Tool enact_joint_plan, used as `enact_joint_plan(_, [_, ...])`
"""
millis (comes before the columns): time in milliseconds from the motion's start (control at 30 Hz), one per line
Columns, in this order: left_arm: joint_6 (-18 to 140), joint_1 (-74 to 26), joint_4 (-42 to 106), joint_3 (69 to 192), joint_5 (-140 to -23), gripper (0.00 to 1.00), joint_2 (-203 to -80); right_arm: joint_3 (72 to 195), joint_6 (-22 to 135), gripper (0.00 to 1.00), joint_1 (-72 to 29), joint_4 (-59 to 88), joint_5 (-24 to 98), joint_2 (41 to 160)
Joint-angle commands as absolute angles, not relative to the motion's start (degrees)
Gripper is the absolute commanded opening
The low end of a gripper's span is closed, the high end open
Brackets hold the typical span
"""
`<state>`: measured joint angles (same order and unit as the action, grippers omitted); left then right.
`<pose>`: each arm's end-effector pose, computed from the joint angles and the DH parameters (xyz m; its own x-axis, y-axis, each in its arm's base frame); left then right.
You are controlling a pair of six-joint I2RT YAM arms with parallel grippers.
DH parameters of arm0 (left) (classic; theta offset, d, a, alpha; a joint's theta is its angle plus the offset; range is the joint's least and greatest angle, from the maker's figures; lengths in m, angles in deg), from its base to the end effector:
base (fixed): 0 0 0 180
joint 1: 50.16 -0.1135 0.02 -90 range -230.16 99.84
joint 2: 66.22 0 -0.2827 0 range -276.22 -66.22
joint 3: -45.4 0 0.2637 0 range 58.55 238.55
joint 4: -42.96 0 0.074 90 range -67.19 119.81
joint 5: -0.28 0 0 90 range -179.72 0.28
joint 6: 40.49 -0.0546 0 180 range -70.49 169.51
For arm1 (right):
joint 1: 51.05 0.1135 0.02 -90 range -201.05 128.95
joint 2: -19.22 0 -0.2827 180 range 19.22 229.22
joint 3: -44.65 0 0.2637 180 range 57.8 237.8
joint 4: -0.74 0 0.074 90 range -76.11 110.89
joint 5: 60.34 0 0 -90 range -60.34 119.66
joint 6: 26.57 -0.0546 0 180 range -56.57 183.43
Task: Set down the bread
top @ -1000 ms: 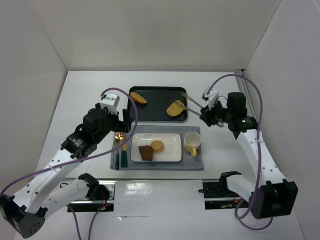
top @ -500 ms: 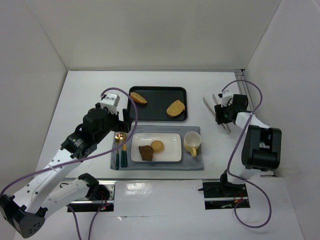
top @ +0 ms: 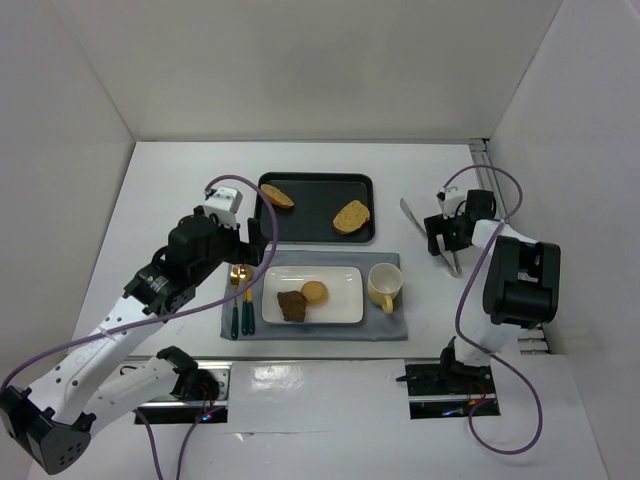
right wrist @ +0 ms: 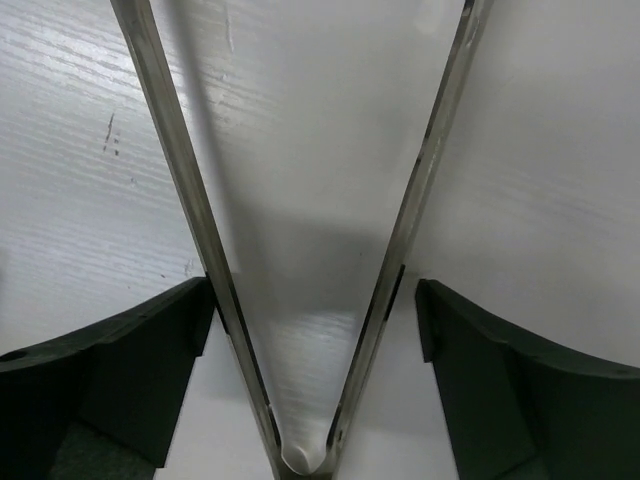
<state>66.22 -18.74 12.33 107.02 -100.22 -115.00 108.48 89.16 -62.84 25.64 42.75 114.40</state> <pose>0.1864 -0.1022 0.3457 -0.3545 -0.1147 -0.9280 0.2741 0.9361 -0.2205 0.3367 -0.0576 0.1521 -0.7662 -0.2720 -0.5822 -0.2850 0.9558 -0.0715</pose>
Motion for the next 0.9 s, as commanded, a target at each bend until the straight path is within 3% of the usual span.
enact_joint_plan(0, [65.95,-18.96,15.13,106.89,-99.30,1.00,-115.27,110.62,90.41,0.96,-65.28,28.74,45.57,113.10])
enact_joint_plan(300, [64.81,-18.96,16.27,106.36,-95.70,1.00,-115.27,110.62,91.39,1.00,-68.37,37.00,51.29,95.28])
enact_joint_plan(600, [63.75,-18.96,17.33,105.83,-93.42,1.00,-114.74,102.90,83.82,1.00,-67.05,32.36,56.20,82.09])
enact_joint_plan(867, [62.61,-18.96,19.17,104.69,-89.47,1.00,-115.27,100.43,82.76,1.00,-67.05,31.55,59.37,77.42])
